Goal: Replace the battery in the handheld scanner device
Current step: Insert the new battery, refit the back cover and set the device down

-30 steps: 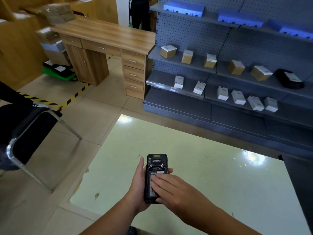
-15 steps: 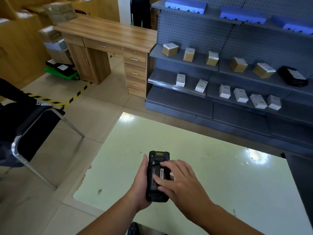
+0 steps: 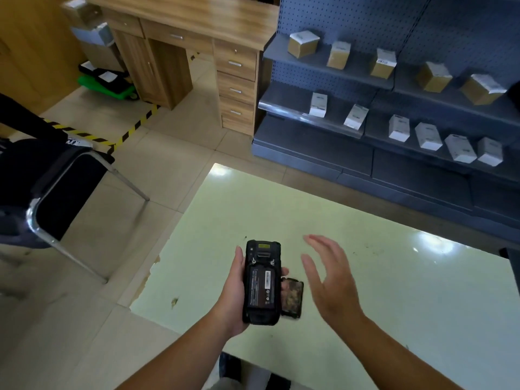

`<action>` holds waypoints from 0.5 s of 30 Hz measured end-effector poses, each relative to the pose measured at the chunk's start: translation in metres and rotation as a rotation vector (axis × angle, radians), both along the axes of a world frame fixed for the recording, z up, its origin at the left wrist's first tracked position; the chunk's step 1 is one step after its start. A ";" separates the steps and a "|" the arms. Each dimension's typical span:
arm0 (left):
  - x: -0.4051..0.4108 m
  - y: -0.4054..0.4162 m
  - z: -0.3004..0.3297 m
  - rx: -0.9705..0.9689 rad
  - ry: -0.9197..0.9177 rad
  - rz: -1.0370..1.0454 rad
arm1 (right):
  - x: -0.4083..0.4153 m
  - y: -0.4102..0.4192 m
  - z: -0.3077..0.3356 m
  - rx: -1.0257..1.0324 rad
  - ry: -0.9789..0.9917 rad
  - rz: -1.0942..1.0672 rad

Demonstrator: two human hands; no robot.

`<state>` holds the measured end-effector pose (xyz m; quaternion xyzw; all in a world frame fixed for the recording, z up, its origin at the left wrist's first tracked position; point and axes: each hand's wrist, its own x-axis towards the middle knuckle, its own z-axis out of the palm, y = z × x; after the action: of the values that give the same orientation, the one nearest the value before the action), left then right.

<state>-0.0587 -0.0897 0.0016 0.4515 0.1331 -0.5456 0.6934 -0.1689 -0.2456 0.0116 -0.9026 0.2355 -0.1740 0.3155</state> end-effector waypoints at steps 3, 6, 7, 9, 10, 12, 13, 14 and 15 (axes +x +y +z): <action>0.006 0.004 -0.014 0.028 -0.009 0.018 | -0.002 -0.016 -0.040 -0.004 0.345 -0.065; 0.013 0.009 -0.029 0.041 -0.037 -0.007 | -0.006 -0.014 -0.071 -0.040 0.656 0.124; 0.015 0.011 -0.032 0.051 -0.053 -0.018 | -0.008 -0.014 -0.079 -0.065 0.722 0.174; 0.020 0.014 -0.039 0.080 -0.069 -0.040 | -0.011 -0.011 -0.093 -0.139 0.793 0.250; 0.021 0.015 -0.042 0.083 -0.065 -0.049 | -0.013 -0.010 -0.099 -0.168 0.804 0.269; 0.024 0.016 -0.045 0.083 -0.062 -0.067 | -0.017 -0.008 -0.109 -0.206 0.785 0.276; 0.025 0.015 -0.046 0.087 -0.058 -0.071 | -0.018 -0.008 -0.113 -0.218 0.765 0.271; 0.026 0.015 -0.048 0.089 -0.049 -0.074 | -0.018 -0.008 -0.116 -0.222 0.750 0.266; 0.027 0.014 -0.049 0.086 -0.039 -0.078 | -0.018 -0.009 -0.118 -0.220 0.744 0.266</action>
<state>-0.0317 -0.0758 -0.0473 0.4961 0.1254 -0.5570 0.6541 -0.1867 -0.2549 -0.1067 -0.9549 0.1949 0.1822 0.1301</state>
